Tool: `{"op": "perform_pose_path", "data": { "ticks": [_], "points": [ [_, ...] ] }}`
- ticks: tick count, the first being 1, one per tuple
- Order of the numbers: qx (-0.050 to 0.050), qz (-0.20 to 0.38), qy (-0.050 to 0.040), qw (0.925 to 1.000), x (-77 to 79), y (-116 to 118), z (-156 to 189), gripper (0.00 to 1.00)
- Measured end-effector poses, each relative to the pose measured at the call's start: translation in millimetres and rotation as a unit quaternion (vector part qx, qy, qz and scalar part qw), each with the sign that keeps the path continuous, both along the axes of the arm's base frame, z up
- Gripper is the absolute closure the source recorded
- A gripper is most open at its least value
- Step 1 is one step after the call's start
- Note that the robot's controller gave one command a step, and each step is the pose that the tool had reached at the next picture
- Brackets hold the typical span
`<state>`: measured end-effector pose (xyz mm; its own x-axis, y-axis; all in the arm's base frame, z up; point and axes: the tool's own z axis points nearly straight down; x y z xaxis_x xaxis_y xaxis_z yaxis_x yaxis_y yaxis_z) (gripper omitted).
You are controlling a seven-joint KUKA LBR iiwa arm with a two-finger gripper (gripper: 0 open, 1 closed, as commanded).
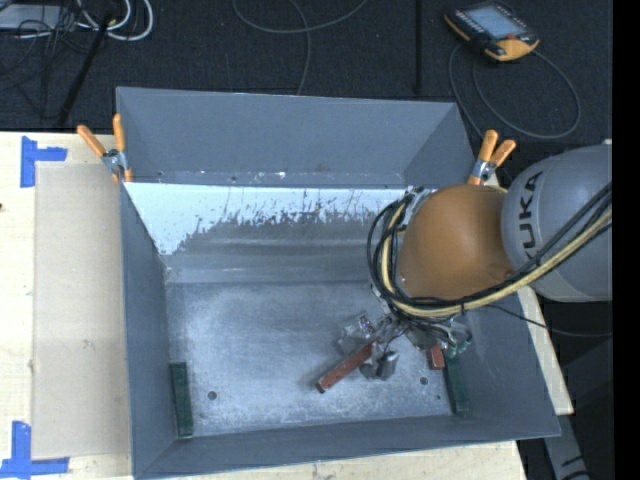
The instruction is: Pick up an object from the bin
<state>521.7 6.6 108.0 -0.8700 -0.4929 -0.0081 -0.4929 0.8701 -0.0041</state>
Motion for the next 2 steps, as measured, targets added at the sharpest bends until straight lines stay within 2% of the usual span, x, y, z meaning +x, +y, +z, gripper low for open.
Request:
{"op": "perform_pose_path", "data": {
  "ticks": [1, 2],
  "points": [
    [0.0, 0.051, 0.0051, 0.9987, -52.6, -9.5, 72.2, 1.0],
    [0.0, 0.05, 0.0053, 0.9987, -52.6, -9.8, 72.1, 1.0]
  ]
}}
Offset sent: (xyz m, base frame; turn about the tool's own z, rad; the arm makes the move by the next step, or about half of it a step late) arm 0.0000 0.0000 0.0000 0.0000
